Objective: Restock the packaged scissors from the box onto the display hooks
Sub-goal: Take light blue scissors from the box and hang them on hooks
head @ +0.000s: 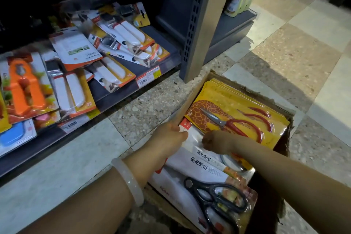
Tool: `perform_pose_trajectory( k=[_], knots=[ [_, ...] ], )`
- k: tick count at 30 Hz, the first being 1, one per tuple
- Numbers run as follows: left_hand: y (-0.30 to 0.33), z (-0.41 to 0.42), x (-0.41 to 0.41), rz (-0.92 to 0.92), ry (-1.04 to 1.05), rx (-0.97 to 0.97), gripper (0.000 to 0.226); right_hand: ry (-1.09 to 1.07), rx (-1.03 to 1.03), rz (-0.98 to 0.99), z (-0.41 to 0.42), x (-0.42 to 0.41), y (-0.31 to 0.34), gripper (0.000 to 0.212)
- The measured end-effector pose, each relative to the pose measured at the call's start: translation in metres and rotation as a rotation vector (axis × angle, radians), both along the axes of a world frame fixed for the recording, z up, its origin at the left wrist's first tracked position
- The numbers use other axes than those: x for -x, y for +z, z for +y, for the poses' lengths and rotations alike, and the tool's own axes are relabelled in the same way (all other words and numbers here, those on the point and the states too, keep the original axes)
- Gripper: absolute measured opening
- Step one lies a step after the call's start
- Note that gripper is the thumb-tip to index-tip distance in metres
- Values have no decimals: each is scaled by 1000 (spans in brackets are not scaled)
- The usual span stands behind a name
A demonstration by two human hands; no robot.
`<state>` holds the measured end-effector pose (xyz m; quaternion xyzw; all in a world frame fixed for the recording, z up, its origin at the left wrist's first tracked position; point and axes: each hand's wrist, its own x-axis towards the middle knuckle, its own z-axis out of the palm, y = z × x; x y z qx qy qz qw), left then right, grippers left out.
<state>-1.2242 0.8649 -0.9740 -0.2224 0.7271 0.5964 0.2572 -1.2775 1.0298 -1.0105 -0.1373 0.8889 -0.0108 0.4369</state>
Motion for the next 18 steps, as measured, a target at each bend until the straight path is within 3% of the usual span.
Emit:
perform_pose_trajectory(
  k=[4, 11, 18],
  knots=[
    [-11, 6, 0, -3, -21, 5, 38, -54, 11, 12, 12, 6, -8, 34],
    [-22, 7, 1, -31, 10, -15, 32, -70, -11, 9, 20, 0, -8, 54],
    [-21, 8, 7, -54, 1, -60, 27, -23, 7, 94, 16, -2, -4, 43]
  ],
)
